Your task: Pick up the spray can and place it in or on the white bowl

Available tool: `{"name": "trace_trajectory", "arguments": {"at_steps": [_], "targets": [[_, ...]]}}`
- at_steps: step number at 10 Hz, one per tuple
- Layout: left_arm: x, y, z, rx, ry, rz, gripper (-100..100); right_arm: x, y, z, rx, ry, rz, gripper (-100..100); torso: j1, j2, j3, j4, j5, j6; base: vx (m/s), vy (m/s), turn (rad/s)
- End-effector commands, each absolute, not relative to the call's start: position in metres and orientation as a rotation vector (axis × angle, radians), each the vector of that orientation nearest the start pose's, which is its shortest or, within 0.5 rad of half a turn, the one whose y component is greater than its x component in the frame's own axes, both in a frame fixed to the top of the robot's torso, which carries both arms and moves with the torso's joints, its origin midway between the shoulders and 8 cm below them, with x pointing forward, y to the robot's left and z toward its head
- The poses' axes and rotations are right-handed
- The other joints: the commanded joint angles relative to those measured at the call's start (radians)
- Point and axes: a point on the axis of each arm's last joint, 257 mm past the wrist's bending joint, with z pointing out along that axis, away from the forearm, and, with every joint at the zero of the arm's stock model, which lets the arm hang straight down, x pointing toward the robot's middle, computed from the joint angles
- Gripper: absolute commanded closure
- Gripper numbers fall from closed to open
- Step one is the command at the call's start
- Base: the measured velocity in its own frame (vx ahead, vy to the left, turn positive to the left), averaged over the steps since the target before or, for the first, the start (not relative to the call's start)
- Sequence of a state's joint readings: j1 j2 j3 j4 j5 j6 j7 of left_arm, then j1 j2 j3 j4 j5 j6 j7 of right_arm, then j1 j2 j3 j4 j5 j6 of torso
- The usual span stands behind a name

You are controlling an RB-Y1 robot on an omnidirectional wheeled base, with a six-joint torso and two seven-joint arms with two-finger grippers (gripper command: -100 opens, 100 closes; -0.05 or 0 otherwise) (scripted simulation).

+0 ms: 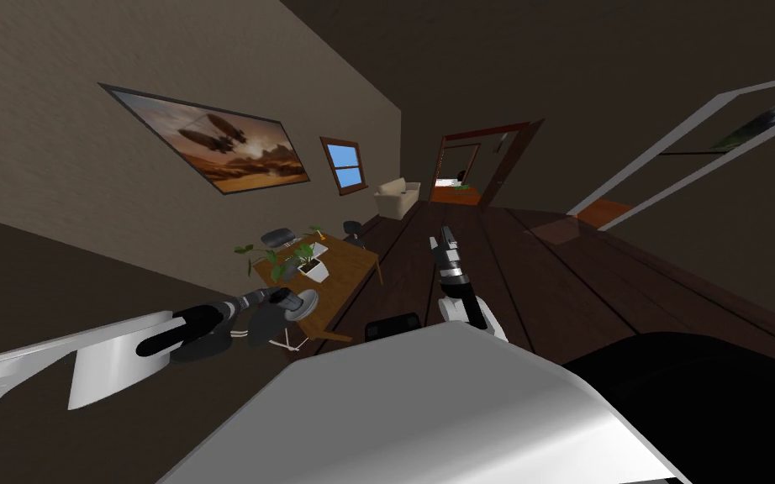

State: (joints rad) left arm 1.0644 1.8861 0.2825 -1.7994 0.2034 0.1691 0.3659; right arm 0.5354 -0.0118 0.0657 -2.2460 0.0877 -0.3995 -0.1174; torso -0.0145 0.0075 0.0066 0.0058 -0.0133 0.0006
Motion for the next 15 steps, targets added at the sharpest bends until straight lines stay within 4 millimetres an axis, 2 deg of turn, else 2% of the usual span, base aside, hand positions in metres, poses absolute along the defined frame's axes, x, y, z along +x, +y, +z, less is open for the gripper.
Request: {"name": "trace_trajectory", "arguments": {"at_steps": [1, 2, 5, 6, 8, 9, 10, 12, 13, 14, 15], "targets": [[0.378, 0.573, -0.207, -0.499, 2.295, 0.058, -100, 0.366, -0.255, -0.025, 0.791, 0.757, 1.363, 0, 0.000, 0.000, 0.000, 0.000, 0.000, 0.000, 0.001, 0.023, 0.043], [0.385, 0.564, -0.204, -0.487, 2.301, 0.049, -100, 0.366, -0.255, -0.025, 0.791, 0.757, 1.363, 0, -0.001, 0.000, 0.000, 0.000, 0.000, 0.000, 0.000, 0.030, 0.080], [0.385, 0.564, -0.204, -0.487, 2.301, 0.049, -100, 0.366, -0.255, -0.025, 0.791, 0.757, 1.363, 0, -0.002, 0.000, 0.000, 0.000, 0.000, 0.000, -0.001, 0.010, 0.012], [0.392, 0.555, -0.202, -0.475, 2.307, 0.040, -100, 0.366, -0.255, -0.025, 0.791, 0.757, 1.363, 0, -0.002, 0.000, 0.000, 0.000, 0.000, 0.000, -0.002, 0.018, 0.079], [0.392, 0.555, -0.202, -0.475, 2.307, 0.040, -100, 0.366, -0.255, -0.025, 0.791, 0.757, 1.363, 0, -0.001, 0.000, 0.000, 0.000, 0.000, 0.000, 0.002, 0.015, 0.021], [0.399, 0.546, -0.200, -0.464, 2.313, 0.031, -100, 0.366, -0.255, -0.025, 0.791, 0.757, 1.363, 0, -0.002, 0.000, 0.000, 0.000, 0.000, 0.000, -0.001, 0.023, 0.082], [0.399, 0.546, -0.200, -0.464, 2.313, 0.031, -100, 0.366, -0.255, -0.025, 0.791, 0.757, 1.363, 0, -0.001, 0.000, 0.000, 0.000, 0.000, 0.000, 0.000, 0.021, 0.046], [0.412, 0.526, -0.197, -0.441, 2.328, 0.011, -100, 0.366, -0.255, -0.025, 0.791, 0.757, 1.363, 0, 0.000, 0.000, 0.000, 0.000, 0.000, 0.000, 0.000, 0.041, 0.096], [0.408, 0.532, -0.198, -0.445, 2.324, 0.019, -100, 0.366, -0.255, -0.025, 0.791, 0.757, 1.363, 0, 0.001, 0.000, 0.000, 0.000, 0.000, 0.000, 0.001, 0.021, 0.014], [0.409, 0.531, -0.197, -0.446, 2.324, 0.017, 0, 0.366, -0.255, -0.025, 0.791, 0.757, 1.363, 0, -0.001, 0.000, 0.000, 0.000, 0.000, 0.000, 0.000, 0.000, 0.000], [0.409, 0.531, -0.197, -0.446, 2.324, 0.017, 0, 0.366, -0.255, -0.025, 0.791, 0.757, 1.363, 0, -0.002, 0.000, 0.000, 0.000, 0.000, 0.000, 0.000, 0.000, 0.000]]}}
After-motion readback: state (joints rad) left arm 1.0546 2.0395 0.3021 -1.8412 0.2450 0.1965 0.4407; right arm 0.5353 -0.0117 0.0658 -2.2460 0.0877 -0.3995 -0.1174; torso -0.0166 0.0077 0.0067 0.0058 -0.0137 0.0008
